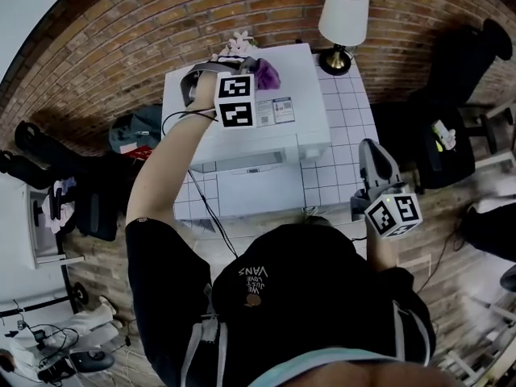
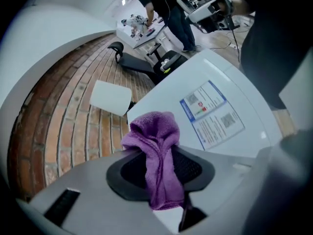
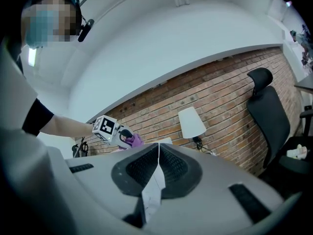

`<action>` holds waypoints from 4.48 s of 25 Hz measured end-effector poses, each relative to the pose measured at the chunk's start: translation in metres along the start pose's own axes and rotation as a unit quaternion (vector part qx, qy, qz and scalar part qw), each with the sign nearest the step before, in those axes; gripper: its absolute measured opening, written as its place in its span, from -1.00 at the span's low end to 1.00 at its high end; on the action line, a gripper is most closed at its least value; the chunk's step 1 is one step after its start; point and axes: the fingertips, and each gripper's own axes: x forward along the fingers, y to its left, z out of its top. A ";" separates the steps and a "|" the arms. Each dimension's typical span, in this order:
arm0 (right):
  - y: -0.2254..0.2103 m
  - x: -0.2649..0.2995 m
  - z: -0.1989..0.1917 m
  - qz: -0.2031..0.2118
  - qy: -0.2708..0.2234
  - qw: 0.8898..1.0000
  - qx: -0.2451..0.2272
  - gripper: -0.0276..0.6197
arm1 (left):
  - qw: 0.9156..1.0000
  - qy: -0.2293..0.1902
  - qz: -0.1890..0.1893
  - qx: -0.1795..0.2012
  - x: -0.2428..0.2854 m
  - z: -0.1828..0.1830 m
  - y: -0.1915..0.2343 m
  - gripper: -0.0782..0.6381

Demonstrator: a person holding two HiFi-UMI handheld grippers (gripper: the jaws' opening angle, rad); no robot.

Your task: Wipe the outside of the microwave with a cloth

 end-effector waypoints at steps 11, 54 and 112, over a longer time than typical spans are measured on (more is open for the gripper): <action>-0.038 -0.022 0.012 -0.045 -0.016 0.999 0.001 -0.90 | 0.995 -0.069 -0.015 0.065 0.025 0.113 0.012 -0.39; 0.049 0.002 -0.020 0.050 0.021 0.998 0.011 -0.90 | 0.998 0.034 -0.023 -0.055 -0.069 -0.087 -0.097 -0.39; 0.206 0.041 -0.054 0.222 0.061 0.973 -0.016 -0.90 | 0.787 -0.174 0.276 -0.524 -0.212 -0.173 -0.197 -0.39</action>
